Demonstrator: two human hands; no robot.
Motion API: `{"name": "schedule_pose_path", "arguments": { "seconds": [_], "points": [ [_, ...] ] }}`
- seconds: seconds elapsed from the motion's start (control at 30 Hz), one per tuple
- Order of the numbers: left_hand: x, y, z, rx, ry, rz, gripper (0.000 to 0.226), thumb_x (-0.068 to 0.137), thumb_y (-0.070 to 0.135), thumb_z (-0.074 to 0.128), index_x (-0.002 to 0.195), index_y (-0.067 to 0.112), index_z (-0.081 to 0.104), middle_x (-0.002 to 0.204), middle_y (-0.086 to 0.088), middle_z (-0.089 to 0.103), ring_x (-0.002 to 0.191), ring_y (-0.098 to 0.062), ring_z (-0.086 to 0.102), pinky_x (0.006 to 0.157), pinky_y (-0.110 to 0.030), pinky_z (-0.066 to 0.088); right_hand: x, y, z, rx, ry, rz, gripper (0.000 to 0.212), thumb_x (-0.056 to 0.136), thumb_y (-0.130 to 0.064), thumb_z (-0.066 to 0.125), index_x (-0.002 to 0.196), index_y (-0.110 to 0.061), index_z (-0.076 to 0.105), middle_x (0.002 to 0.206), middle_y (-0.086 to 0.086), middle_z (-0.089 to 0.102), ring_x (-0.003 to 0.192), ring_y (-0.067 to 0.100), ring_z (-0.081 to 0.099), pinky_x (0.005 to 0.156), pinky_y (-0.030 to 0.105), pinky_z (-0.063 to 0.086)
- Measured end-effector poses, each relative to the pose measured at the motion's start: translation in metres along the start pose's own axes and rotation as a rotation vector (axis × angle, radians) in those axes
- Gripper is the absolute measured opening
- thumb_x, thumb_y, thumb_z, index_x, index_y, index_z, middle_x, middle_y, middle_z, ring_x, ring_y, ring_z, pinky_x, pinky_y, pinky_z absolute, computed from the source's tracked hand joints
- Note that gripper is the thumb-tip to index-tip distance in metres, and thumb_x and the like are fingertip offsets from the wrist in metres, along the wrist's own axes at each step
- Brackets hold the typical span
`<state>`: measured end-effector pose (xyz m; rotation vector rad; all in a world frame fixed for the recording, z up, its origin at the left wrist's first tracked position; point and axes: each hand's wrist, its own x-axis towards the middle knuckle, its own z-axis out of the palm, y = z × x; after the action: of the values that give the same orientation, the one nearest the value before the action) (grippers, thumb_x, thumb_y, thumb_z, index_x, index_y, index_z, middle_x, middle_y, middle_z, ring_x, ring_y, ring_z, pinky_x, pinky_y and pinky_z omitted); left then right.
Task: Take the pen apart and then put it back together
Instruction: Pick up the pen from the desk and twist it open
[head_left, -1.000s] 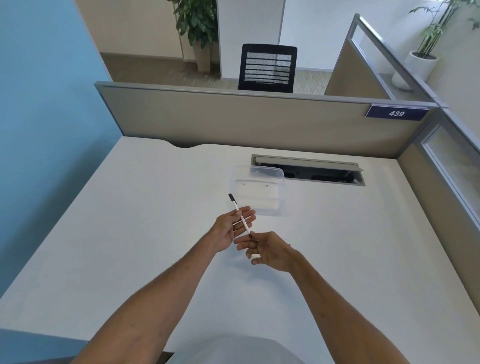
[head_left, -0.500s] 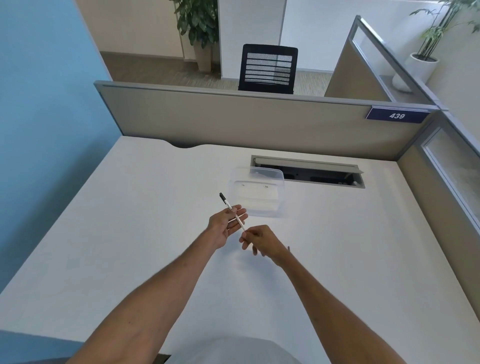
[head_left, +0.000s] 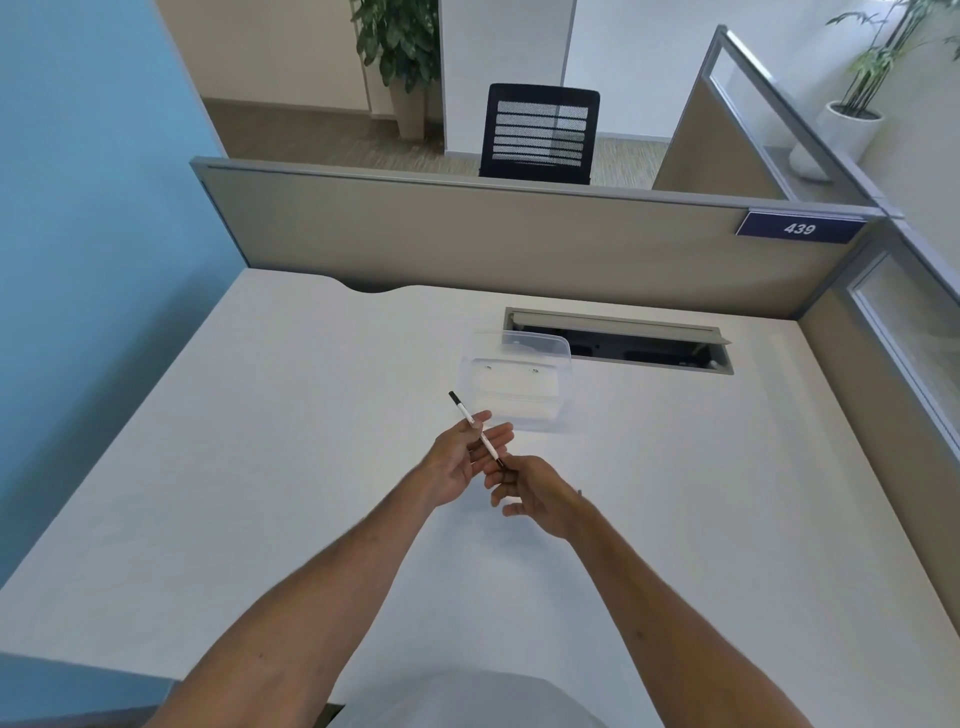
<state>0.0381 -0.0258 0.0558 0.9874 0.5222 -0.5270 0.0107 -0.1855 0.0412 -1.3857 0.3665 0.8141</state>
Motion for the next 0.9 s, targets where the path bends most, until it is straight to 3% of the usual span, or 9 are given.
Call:
{"name": "schedule_pose_path", "arguments": {
  "seconds": [0.2, 0.33, 0.43, 0.57, 0.67, 0.73, 0.9],
  "points": [
    [-0.001, 0.001, 0.005, 0.044, -0.020, 0.008, 0.042, 0.117, 0.004, 0.042, 0.158, -0.001, 0.050, 0.154, -0.024, 0.065, 0.149, -0.037, 0.060, 0.130, -0.048, 0.043, 0.002, 0.001, -0.005, 0.089, -0.103, 0.028, 0.040, 0.120, -0.029, 0.039, 0.117, -0.006, 0.072, 0.099, 0.007, 0.077, 0.069, 0.020, 0.059, 0.070, 0.033, 0.051],
    [-0.003, 0.001, 0.004, 0.065, -0.042, -0.024, 0.042, 0.119, 0.007, 0.039, 0.156, -0.008, 0.052, 0.156, -0.022, 0.064, 0.152, -0.033, 0.058, 0.126, -0.039, 0.046, 0.001, 0.002, -0.004, 0.128, -0.138, 0.027, 0.043, 0.119, -0.027, 0.039, 0.110, -0.006, 0.075, 0.100, 0.007, 0.080, 0.072, 0.021, 0.066, 0.073, 0.034, 0.052],
    [-0.003, 0.004, 0.004, 0.019, -0.037, -0.034, 0.031, 0.120, 0.008, 0.036, 0.141, -0.005, 0.054, 0.156, -0.026, 0.063, 0.151, -0.040, 0.058, 0.118, -0.042, 0.053, 0.001, 0.001, 0.000, 0.073, -0.061, 0.018, 0.045, 0.121, -0.031, 0.038, 0.101, -0.011, 0.073, 0.089, 0.003, 0.076, 0.071, 0.019, 0.071, 0.069, 0.031, 0.051],
    [-0.004, 0.006, 0.009, -0.016, -0.024, -0.047, 0.015, 0.119, 0.011, 0.039, 0.120, 0.006, 0.053, 0.146, -0.024, 0.069, 0.146, -0.045, 0.062, 0.094, -0.034, 0.065, 0.001, 0.001, 0.005, -0.171, 0.063, -0.116, 0.045, 0.120, -0.037, 0.043, 0.091, -0.014, 0.069, 0.074, -0.001, 0.068, 0.064, 0.020, 0.073, 0.058, 0.027, 0.042],
    [-0.002, 0.010, 0.007, -0.031, 0.024, 0.020, 0.015, 0.120, 0.016, 0.041, 0.125, 0.008, 0.052, 0.129, -0.015, 0.069, 0.139, -0.050, 0.066, 0.070, -0.038, 0.071, 0.001, 0.004, 0.008, -0.313, 0.091, -0.216, 0.042, 0.120, -0.033, 0.046, 0.089, -0.013, 0.065, 0.070, -0.001, 0.063, 0.057, 0.020, 0.071, 0.051, 0.025, 0.033],
    [-0.002, 0.016, 0.004, -0.050, 0.026, 0.022, 0.015, 0.120, 0.019, 0.040, 0.126, 0.011, 0.051, 0.128, -0.013, 0.066, 0.137, -0.052, 0.066, 0.063, -0.039, 0.070, 0.002, 0.007, 0.011, -0.360, 0.103, -0.258, 0.043, 0.121, -0.032, 0.045, 0.088, -0.012, 0.067, 0.065, -0.005, 0.064, 0.055, 0.020, 0.071, 0.049, 0.025, 0.033],
    [-0.004, 0.024, 0.002, -0.066, -0.013, 0.018, 0.016, 0.119, 0.018, 0.042, 0.128, 0.010, 0.053, 0.146, -0.017, 0.069, 0.138, -0.052, 0.066, 0.090, -0.048, 0.062, 0.008, 0.003, 0.011, -0.332, 0.145, -0.248, 0.054, 0.121, -0.034, 0.042, 0.103, 0.001, 0.080, 0.068, -0.006, 0.067, 0.053, 0.013, 0.065, 0.050, 0.022, 0.037]
  ]
}}
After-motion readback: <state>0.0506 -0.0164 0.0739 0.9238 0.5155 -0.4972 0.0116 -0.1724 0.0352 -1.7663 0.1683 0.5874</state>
